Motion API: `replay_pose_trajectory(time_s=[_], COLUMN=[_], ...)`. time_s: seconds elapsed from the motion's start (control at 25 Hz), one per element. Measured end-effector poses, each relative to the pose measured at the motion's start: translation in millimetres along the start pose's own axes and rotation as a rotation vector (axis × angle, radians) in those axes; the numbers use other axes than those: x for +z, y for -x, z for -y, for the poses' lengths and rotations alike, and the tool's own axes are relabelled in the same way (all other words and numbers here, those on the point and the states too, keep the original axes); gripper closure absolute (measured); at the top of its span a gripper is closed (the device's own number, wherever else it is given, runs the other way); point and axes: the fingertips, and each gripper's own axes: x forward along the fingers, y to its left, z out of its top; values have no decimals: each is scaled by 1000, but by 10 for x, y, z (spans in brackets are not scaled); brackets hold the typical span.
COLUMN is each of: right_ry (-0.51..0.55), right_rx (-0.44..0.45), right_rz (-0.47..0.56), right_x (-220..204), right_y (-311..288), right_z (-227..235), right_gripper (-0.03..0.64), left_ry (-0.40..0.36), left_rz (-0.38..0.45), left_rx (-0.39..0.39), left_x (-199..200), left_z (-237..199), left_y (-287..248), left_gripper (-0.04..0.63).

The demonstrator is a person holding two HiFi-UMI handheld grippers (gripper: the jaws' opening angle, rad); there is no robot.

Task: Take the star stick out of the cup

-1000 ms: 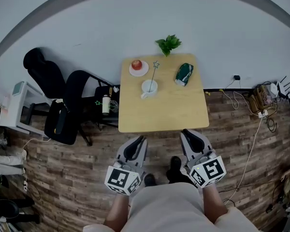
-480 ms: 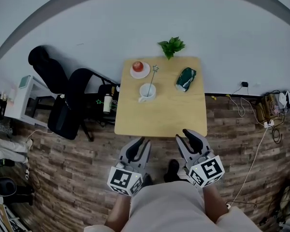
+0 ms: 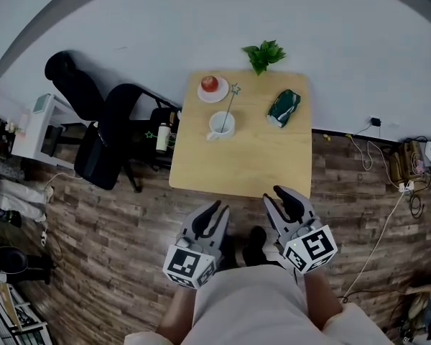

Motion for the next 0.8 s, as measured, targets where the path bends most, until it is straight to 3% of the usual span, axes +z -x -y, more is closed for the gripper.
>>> replay_pose_trajectory(time_s=[0.32, 0.8], right_ry=[3, 44], right_rx=[-21, -167], right_rz=[-17, 34], right_x=[-26, 424], right_y=[-146, -564], right_z=[103, 374], right_gripper=[503, 511], left_ry=[16, -35], left_rz=[-20, 16], left_rx=[-15, -159], left_x=[-52, 398], left_z=[-198, -696], left_y=[-173, -765], left_gripper=[537, 535])
